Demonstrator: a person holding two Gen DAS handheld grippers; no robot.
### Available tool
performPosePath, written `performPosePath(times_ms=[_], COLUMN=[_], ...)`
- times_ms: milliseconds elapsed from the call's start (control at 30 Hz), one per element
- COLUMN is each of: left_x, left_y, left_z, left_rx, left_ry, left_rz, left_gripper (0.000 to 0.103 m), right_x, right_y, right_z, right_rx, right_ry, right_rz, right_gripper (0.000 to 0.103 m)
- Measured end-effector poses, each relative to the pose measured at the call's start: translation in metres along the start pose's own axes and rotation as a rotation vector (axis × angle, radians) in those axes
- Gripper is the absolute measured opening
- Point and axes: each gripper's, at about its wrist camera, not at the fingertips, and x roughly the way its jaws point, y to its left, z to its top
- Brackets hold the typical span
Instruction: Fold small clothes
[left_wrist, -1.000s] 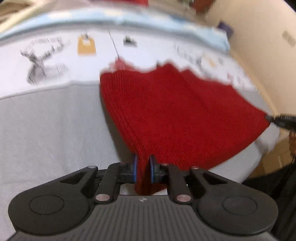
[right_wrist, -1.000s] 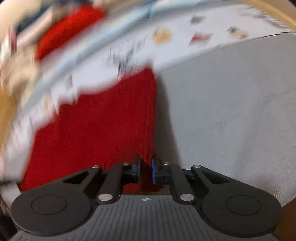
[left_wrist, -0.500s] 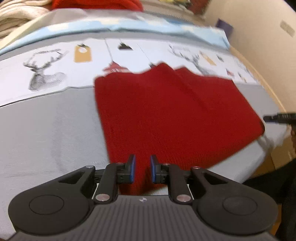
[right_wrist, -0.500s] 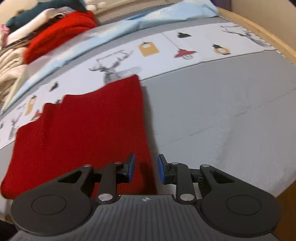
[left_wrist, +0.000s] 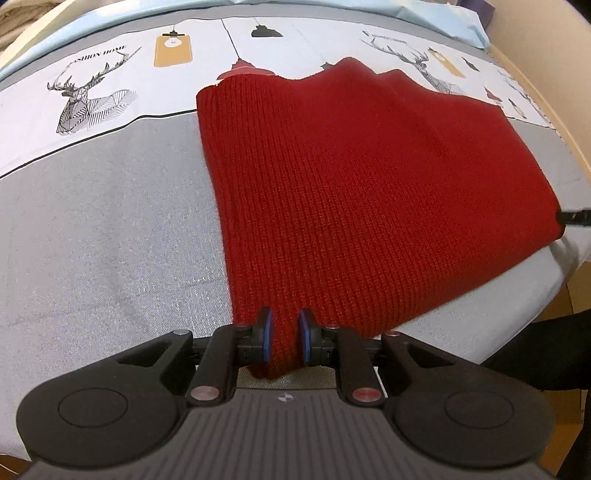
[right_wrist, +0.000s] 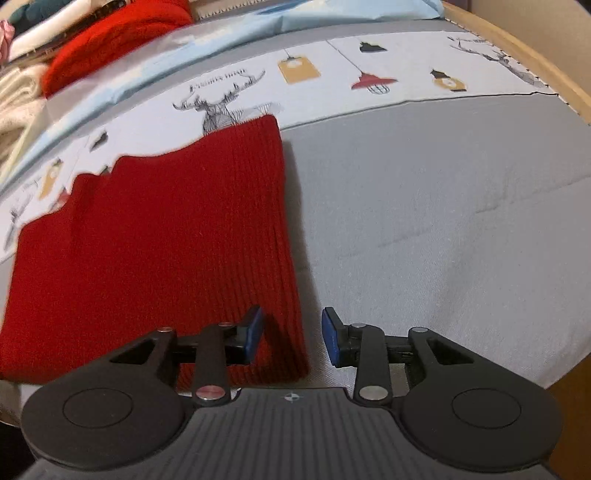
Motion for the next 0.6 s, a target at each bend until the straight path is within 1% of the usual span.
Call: performPosePath(times_ms=[67,100,167,300,400,433,467,500,533,567,600], left_x=[-0.001,-0.003,-0.003,-0.004,-0.007,-0.009,-0.012,-0.016,-0.020,-0.024,-0.029], left_y=[0.002,0.002,0.004,0.006,0.010,0.012,0.013,0.016,0.020,0.024,0.030], left_z=[0.001,0.000,0.000,-0.001,-0.001,-0.001,-0.001,-0.001,0.000,0.000,0.000], left_rx=[-0.009,-0.012,-0.014,-0.013,-0.034,-0.042,-0.051,-0.063,-0.082,-0.105,-0.135], left_ry=[-0.002,-0.004,-0.008,-0.010,-0.019,-0.026,-0.038,-0.053,-0.072,-0.089,-0.107], left_rz=[-0.003,-0.004,-0.008,-0.015,-0.031,-0.037,-0.039,-0.036,-0.033,-0.035,-0.039], left_gripper=[0.017,0.018,0.018,0.018,0.019,0.019,0.022,0.026,0.026,0.026,0.026], right_x=[0.011,0.013,0.009,-0.002,0.011,0.011,0.007,0.003,0.000,0.000,0.005], right_y=[0.001,0.002,0.005,0.005,0.008,0.010,0.011,0.012,0.013,0.013,0.014], right_z=[-0.004,-0.003,0.000,0.000,0.001,0.001,0.000,0.000,0.000,-0.001,-0.002], right_rx=[-0.025,-0.030,-0.034,-0.003,-0.012,-0.012,-0.007,0.001,0.010,0.008,-0.001], right_ry=[0.056,0.059,0.037,-0.011,0.032,0.028,0.008,-0.022,-0.051,-0.057,-0.034], right_rz=[-0.037,-0.040,-0.042,-0.033,-0.075,-0.082,-0.088,-0.090,-0.091,-0.098,-0.116], right_gripper=[0.040,0.040,0.040,0.040,0.042,0.042,0.042,0.042,0.042,0.042,0.042])
